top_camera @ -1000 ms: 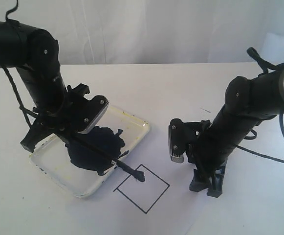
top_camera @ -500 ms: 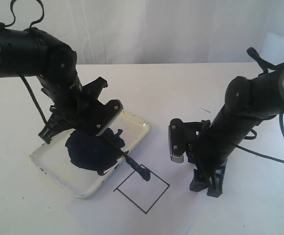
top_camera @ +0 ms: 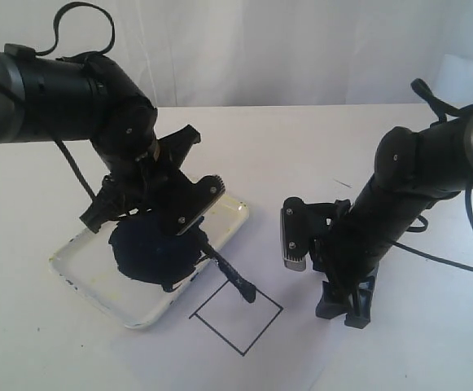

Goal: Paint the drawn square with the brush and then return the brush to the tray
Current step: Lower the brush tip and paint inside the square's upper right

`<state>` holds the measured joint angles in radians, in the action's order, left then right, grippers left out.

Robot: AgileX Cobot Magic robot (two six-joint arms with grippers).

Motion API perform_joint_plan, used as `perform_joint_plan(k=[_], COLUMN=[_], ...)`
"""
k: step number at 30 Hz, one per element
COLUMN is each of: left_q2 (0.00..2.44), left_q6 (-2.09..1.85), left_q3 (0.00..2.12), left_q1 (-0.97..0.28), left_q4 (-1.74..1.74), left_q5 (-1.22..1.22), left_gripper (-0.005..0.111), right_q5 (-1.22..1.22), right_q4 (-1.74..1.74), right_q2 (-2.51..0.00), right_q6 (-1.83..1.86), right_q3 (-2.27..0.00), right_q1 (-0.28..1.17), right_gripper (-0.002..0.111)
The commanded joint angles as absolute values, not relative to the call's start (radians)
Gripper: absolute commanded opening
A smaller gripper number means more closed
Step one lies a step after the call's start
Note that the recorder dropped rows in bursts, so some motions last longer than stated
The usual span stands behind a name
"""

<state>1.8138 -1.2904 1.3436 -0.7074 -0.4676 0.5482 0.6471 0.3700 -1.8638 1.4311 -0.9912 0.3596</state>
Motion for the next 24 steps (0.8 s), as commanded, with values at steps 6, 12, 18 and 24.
perform_joint_plan(k=[6,12,18,24], left_q2=[1.809,1.809,1.809,1.838], left_q6=[-1.269,-1.259,-1.259,-1.256], left_q3=[1.339,1.339,1.339,1.339], left_q1=[-0.756,-0.784,-0.791,-0.791], left_q4=[-0.507,-0.504,-0.507,-0.545], left_q5=[0.547,0.547,0.549,0.545], left_gripper=[0.000,0.000,0.000,0.000], right_q5=[0.652,0.650,0.650,0.650], right_q4=[0.366,0.366,0.366,0.366], right_q2=[-1.876,-1.876,-1.876,-1.876], right_q6=[1.433,1.428,1.426,1.403], right_q3=[-0.987,-0.987,-0.987,-0.987], right_q1=[0.359,0.359,0.359,0.359], right_gripper=[0.064,0.064,0.064,0.064])
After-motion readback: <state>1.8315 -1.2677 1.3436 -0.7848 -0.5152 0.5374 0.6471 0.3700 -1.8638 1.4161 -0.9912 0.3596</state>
